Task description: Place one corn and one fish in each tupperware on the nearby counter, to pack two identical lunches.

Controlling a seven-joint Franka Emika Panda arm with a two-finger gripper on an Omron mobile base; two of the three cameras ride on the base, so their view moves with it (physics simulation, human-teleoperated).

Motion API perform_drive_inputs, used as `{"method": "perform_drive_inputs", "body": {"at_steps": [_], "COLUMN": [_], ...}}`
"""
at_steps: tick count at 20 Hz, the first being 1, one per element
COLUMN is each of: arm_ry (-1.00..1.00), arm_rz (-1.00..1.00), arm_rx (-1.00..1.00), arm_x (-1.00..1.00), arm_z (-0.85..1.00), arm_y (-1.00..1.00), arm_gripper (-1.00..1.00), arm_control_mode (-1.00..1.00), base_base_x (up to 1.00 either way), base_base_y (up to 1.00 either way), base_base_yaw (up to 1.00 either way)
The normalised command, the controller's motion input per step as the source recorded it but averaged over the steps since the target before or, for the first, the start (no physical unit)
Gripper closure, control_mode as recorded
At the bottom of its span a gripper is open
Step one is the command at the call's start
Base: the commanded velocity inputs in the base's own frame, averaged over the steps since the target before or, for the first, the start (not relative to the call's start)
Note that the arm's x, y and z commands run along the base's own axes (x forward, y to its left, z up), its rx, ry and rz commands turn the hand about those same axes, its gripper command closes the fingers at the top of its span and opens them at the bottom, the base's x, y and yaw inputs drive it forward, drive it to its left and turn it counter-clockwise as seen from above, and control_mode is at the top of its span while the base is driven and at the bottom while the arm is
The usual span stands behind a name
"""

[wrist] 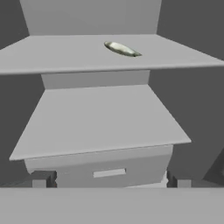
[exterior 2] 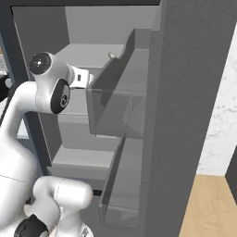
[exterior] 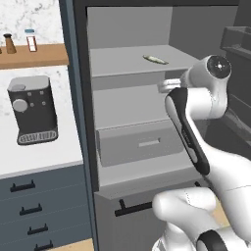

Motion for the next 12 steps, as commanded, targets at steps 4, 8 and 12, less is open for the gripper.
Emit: {"method": "perform_drive_inputs", "body": {"at_steps": [4, 8, 12], "arm_ry": [0.0, 0.0, 0.0], "arm_rz": [0.0, 0.0, 0.0], "arm_rx": [0.0, 0.0, 0.0], "arm_x": [0.72, 0.75, 0.79], "arm_z": [0.26, 0.15, 0.17], "arm_y": [-0.07, -0.12, -0.17], "arm_gripper": [-1.0, -1.0, -1.0], "arm_control_mode": [-1.0, -1.0, -1.0], "base_base_x": [0.0, 0.0, 0.0], "base_base_y": [0.0, 0.0, 0.0], "base_base_yaw": [0.0, 0.0, 0.0]}}
